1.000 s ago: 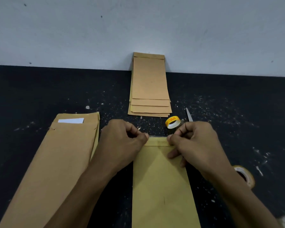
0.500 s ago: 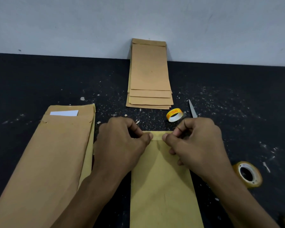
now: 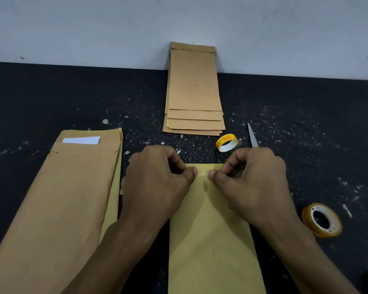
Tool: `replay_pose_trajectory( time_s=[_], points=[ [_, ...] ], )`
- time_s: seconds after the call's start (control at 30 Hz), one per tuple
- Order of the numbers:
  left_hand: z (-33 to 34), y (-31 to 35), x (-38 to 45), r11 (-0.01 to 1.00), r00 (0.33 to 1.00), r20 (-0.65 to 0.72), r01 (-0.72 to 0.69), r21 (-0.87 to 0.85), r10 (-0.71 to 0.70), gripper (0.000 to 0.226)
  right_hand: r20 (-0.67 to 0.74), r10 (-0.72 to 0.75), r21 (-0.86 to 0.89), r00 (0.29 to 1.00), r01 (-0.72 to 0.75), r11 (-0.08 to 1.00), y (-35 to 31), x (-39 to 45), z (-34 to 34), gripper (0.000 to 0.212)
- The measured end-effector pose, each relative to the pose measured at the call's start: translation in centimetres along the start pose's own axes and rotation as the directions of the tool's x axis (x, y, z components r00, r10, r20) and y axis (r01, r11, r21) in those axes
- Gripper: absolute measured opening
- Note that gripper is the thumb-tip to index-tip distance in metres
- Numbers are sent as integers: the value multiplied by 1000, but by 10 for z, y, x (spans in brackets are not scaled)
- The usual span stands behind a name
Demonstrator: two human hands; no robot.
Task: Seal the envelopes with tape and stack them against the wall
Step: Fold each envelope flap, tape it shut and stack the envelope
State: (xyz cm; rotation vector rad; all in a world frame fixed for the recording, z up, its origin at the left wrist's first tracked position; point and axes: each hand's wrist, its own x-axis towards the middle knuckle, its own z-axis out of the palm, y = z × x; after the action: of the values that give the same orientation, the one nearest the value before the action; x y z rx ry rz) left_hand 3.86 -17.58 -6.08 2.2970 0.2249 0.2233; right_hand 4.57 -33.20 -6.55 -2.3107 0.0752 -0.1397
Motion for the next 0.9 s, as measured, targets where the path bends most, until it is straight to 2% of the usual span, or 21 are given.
replay_pose_trajectory(
  time_s=[0.37, 0.67, 0.9],
  points=[
    [-1, 3, -6, 987, 999, -47, -18, 157, 26, 26, 16, -8, -49, 1000, 9, 999, -4, -2, 0, 26],
    [-12, -6, 5, 995, 995, -75, 75, 61, -70, 35, 28, 21, 0, 999, -21, 1000, -5, -2, -2, 27],
    [-11, -10, 5, 999, 999, 45, -18, 31, 16, 18, 29, 32, -5, 999, -32, 999, -6, -2, -2, 28]
  ],
)
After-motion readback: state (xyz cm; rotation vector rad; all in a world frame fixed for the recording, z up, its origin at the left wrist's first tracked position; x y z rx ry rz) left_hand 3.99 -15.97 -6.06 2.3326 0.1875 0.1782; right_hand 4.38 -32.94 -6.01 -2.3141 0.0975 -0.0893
